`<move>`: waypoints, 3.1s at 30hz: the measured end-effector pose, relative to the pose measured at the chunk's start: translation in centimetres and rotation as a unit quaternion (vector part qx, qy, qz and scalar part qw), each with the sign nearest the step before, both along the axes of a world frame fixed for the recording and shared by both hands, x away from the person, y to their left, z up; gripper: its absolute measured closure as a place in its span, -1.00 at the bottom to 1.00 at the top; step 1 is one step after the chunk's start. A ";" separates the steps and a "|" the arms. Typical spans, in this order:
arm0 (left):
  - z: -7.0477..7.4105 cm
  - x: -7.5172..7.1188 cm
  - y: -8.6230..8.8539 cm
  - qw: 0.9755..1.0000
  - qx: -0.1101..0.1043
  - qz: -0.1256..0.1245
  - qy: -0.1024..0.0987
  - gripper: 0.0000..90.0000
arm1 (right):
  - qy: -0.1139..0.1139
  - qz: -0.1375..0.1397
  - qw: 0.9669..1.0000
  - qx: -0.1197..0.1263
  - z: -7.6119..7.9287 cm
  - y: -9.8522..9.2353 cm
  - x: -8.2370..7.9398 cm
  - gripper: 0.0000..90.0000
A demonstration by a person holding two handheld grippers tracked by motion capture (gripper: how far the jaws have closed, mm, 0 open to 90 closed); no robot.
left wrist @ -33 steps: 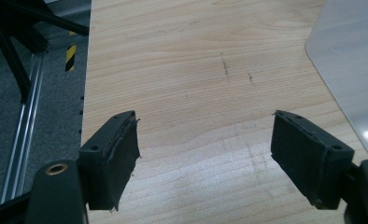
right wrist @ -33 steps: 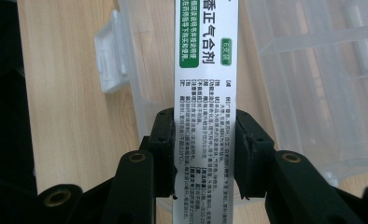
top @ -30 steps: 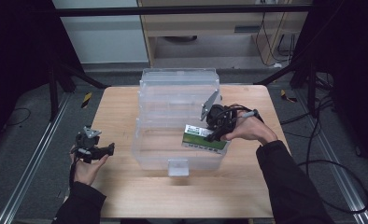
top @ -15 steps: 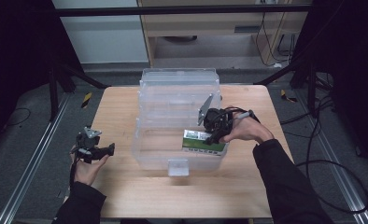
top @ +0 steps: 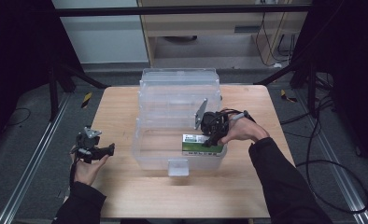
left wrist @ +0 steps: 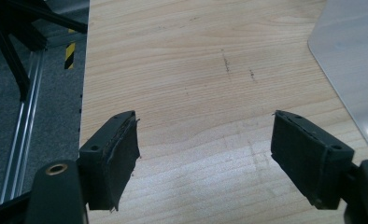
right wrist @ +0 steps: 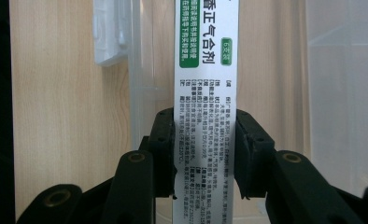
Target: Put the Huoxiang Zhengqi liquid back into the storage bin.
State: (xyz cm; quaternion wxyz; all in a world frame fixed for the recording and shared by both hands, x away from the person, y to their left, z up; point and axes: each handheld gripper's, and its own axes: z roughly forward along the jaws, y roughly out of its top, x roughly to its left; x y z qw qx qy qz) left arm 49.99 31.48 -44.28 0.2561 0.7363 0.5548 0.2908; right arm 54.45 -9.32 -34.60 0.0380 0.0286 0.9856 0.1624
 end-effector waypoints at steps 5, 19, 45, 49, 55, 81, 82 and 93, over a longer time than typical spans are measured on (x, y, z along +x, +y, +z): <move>0.0 0.0 0.0 1.000 0.001 0.000 0.000 -0.50 | -0.004 0.014 1.000 -0.005 -0.5 0.3 0.0 0.42; -0.1 0.0 -0.1 1.000 0.001 0.000 0.001 -0.50 | 0.003 0.024 1.000 -0.020 -1.9 0.6 -0.2 0.41; -0.1 0.0 -0.1 1.000 0.002 -0.001 0.002 -0.50 | -0.006 0.013 0.998 -0.062 -3.7 1.5 -0.4 0.38; -0.1 0.0 -0.2 1.000 0.003 -0.002 0.002 -0.50 | -0.006 0.006 0.998 -0.054 -3.2 1.3 -0.4 0.38; -0.1 0.0 -0.1 1.000 0.003 -0.002 0.003 -0.50 | -0.014 -0.007 1.000 -0.022 -2.0 0.9 -0.6 0.38; 0.0 0.0 -0.2 1.000 0.003 -0.001 0.000 -0.50 | -0.001 -0.047 0.998 0.031 1.2 2.0 -3.4 0.31; 0.0 0.0 -0.2 1.000 0.004 -0.002 0.000 -0.50 | -0.001 -0.045 0.999 0.031 1.1 2.2 -3.5 0.31; 0.1 -0.1 -0.2 1.000 0.004 -0.002 -0.001 -0.50 | 0.020 -0.032 0.999 0.029 -0.8 3.5 -3.8 0.32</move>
